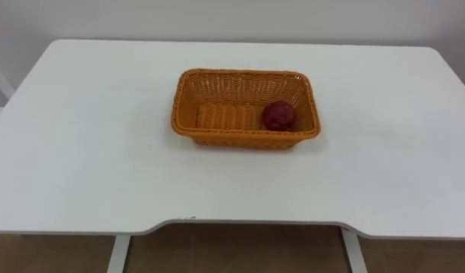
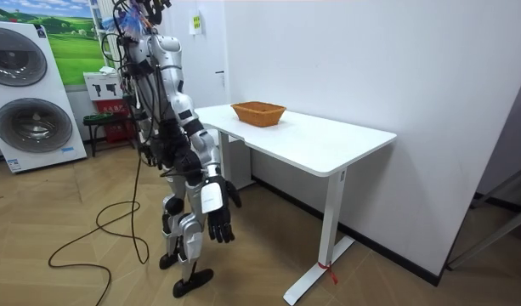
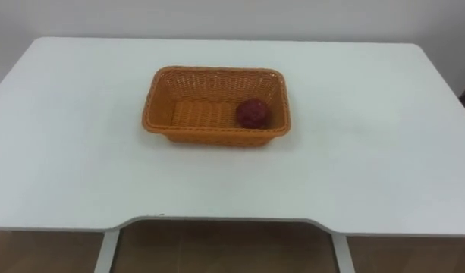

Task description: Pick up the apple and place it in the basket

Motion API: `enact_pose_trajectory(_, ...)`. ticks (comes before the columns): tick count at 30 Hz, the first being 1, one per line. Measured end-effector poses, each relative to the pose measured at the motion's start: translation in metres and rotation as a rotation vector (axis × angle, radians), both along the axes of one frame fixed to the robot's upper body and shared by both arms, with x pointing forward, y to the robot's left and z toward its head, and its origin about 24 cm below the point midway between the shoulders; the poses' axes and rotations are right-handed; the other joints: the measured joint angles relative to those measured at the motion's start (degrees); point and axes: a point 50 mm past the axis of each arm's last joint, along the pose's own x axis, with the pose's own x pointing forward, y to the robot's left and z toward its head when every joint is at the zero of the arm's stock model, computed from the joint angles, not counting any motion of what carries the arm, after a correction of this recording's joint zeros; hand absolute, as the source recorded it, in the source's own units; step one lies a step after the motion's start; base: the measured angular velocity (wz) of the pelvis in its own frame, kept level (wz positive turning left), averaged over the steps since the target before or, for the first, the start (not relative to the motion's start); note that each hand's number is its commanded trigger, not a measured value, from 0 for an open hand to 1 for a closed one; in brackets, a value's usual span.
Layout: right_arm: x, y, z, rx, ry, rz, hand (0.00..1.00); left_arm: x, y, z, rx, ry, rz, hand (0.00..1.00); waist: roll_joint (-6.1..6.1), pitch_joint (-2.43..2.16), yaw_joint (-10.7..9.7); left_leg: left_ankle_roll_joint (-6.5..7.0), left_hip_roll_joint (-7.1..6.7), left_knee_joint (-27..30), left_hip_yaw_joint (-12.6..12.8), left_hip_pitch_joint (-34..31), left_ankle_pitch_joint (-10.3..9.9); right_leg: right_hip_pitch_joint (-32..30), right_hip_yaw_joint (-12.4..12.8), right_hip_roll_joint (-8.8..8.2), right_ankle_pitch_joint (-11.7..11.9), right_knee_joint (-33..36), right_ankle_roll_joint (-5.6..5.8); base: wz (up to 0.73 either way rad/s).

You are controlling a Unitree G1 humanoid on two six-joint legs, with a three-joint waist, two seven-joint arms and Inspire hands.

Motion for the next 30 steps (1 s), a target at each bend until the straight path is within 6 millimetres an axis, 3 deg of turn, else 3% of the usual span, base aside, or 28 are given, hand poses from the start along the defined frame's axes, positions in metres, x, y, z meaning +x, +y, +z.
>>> enact_pose_trajectory(9,-0.025,0.048,-0.024,0.273,-0.011,0.092,0.0,-0.006,-0.004,-0.003,-0.034,0.023,0.039,0.0,0.31,0.12,1.79,-0.02,0.02,-0.16,0.07,0.58,-0.07,0.16,0.43,-0.02,-0.12,-0.02,-0.05,0.0)
enact_pose_trajectory(16,-0.025,0.055,-0.027,0.372,-0.09,0.187,0.0,-0.012,-0.011,-0.007,-0.058,0.052,0.063,0.0,0.66,0.02,1.69,-0.04,-0.03,-0.55,-0.47,1.02,-0.08,0.91,-0.07,-0.04,-0.13,-0.79,-0.06,0.02)
enact_pose_trajectory(21,-0.025,0.06,-0.029,0.441,-0.026,0.406,0.0,-0.018,-0.014,-0.008,-0.069,0.084,0.073,0.0,0.43,-0.26,1.95,-0.05,-0.07,-0.93,-0.27,1.3,-0.06,1.18,-0.06,-0.06,-0.14,-0.86,-0.06,0.0)
enact_pose_trajectory(26,-0.02,0.065,-0.031,0.483,0.06,0.602,0.0,-0.021,-0.018,-0.01,-0.08,0.121,0.058,0.0,0.37,-0.09,2.29,-0.13,-0.02,-0.93,-0.25,2.02,-0.13,1.62,-0.12,0.02,-0.14,-0.86,-0.05,0.0)
enact_pose_trajectory(30,-0.017,0.068,-0.032,0.502,0.128,0.733,0.0,-0.014,-0.024,-0.012,-0.095,0.119,0.022,0.0,0.99,-0.04,3.38,-0.16,0.08,-0.02,-0.45,1.75,-0.77,1.77,0.05,0.12,-0.19,-0.84,-0.11,-0.01)
